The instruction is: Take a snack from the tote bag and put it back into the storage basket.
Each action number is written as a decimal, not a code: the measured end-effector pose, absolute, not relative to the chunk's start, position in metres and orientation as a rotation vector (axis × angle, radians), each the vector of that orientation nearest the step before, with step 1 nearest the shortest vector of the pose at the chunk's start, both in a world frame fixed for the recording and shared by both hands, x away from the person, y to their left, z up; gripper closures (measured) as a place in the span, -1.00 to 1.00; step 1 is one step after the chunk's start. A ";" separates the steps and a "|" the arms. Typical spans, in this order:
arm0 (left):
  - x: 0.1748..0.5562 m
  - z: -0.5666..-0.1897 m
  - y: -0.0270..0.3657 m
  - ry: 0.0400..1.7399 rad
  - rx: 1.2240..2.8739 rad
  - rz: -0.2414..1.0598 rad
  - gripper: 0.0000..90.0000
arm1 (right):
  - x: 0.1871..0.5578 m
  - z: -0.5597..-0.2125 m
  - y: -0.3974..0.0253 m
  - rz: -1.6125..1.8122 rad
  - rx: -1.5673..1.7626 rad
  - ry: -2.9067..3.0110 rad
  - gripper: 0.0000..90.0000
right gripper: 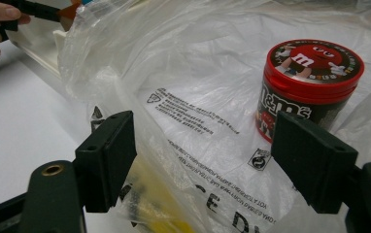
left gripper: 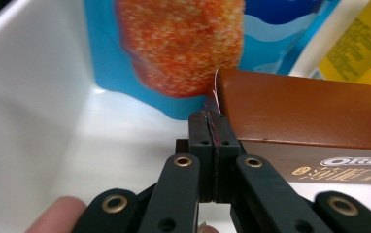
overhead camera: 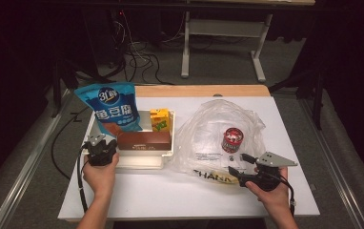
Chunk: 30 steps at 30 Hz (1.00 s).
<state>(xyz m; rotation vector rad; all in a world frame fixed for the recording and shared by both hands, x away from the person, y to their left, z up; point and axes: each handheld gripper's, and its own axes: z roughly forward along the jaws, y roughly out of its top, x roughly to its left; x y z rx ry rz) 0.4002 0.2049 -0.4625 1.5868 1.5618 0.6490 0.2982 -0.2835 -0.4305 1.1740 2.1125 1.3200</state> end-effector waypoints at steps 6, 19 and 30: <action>0.400 -0.463 0.207 1.555 1.587 0.628 1.00 | 0.298 -0.426 -0.282 1.304 1.181 2.072 -0.42; 0.376 -0.440 0.213 1.461 1.554 0.589 0.82 | 0.314 -0.413 -0.279 1.245 1.317 1.920 -0.07; 0.360 -0.427 0.191 1.288 1.625 0.511 0.00 | 0.347 -0.419 -0.273 1.093 1.399 1.928 -0.37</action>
